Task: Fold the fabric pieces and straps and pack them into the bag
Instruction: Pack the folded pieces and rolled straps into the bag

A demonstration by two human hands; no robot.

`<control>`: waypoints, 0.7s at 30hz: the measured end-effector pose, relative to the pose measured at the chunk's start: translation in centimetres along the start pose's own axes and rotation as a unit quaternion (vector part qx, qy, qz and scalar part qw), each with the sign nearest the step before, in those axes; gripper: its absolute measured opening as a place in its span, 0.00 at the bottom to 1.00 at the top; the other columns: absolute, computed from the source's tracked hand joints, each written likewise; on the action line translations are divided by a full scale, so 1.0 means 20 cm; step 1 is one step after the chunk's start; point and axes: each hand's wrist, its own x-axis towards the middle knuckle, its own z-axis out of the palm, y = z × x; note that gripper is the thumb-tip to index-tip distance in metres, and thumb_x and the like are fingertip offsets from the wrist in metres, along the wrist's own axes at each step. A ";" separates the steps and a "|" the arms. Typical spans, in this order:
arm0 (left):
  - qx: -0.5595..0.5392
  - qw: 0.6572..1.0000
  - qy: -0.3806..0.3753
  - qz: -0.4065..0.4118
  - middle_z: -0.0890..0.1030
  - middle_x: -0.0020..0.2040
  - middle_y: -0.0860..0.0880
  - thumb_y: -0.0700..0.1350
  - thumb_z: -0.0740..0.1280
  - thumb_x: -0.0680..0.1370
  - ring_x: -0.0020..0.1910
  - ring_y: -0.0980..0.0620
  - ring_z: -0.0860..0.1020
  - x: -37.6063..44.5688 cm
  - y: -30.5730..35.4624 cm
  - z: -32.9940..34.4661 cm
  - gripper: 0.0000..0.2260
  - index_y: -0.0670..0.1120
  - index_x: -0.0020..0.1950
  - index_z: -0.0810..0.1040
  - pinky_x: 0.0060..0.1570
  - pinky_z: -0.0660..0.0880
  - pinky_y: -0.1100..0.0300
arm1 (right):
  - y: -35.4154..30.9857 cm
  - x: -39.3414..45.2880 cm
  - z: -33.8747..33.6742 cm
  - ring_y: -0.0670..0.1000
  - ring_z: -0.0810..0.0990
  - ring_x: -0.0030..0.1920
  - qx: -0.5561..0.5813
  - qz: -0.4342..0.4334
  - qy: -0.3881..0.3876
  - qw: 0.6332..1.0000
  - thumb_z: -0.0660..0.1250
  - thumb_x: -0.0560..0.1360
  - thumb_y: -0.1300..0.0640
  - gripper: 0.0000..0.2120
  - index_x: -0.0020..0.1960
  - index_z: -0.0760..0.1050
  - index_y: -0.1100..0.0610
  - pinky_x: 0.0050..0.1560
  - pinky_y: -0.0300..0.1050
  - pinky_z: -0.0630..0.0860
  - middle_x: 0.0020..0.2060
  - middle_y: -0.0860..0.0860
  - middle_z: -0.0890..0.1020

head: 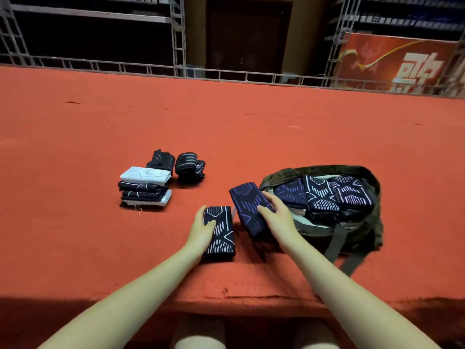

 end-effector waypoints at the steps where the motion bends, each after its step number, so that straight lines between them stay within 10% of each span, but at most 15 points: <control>1: -0.018 1.000 0.005 -0.004 0.69 0.69 0.46 0.36 0.58 0.80 0.60 0.53 0.70 -0.03 -0.02 0.03 0.23 0.45 0.75 0.60 0.55 0.65 0.68 | 0.00 -0.01 0.00 0.45 0.80 0.50 0.032 0.007 0.002 0.999 0.63 0.77 0.64 0.17 0.64 0.72 0.54 0.52 0.39 0.76 0.52 0.50 0.81; 7: -0.093 0.995 0.029 0.011 0.66 0.71 0.50 0.42 0.54 0.82 0.67 0.54 0.67 -0.05 -0.04 0.10 0.19 0.47 0.74 0.61 0.65 0.62 0.64 | 0.07 -0.05 0.21 0.44 0.82 0.45 0.140 0.089 -0.027 0.986 0.61 0.77 0.69 0.18 0.65 0.68 0.61 0.49 0.36 0.77 0.50 0.53 0.81; 11: -0.141 0.990 -0.004 -0.008 0.69 0.67 0.52 0.45 0.53 0.83 0.61 0.56 0.71 -0.06 -0.05 0.06 0.19 0.47 0.74 0.61 0.54 0.67 0.68 | 0.18 -0.12 0.34 0.48 0.78 0.59 0.064 0.097 -0.060 0.991 0.63 0.76 0.67 0.26 0.72 0.64 0.59 0.62 0.42 0.72 0.60 0.52 0.78; 15: -0.136 0.990 -0.029 0.001 0.77 0.62 0.50 0.41 0.60 0.80 0.54 0.58 0.78 -0.05 -0.08 0.03 0.18 0.48 0.70 0.67 0.47 0.74 0.69 | 0.13 -0.13 0.35 0.44 0.73 0.61 -0.058 0.024 -0.088 0.994 0.64 0.74 0.68 0.29 0.73 0.62 0.57 0.56 0.25 0.66 0.62 0.47 0.73; 21: -0.129 0.991 0.001 0.034 0.74 0.66 0.50 0.38 0.60 0.79 0.61 0.54 0.75 -0.09 -0.06 0.03 0.23 0.49 0.74 0.62 0.60 0.71 0.61 | 0.12 -0.14 0.31 0.48 0.74 0.58 -0.174 -0.044 -0.065 0.982 0.66 0.74 0.59 0.28 0.73 0.64 0.52 0.66 0.47 0.68 0.58 0.51 0.73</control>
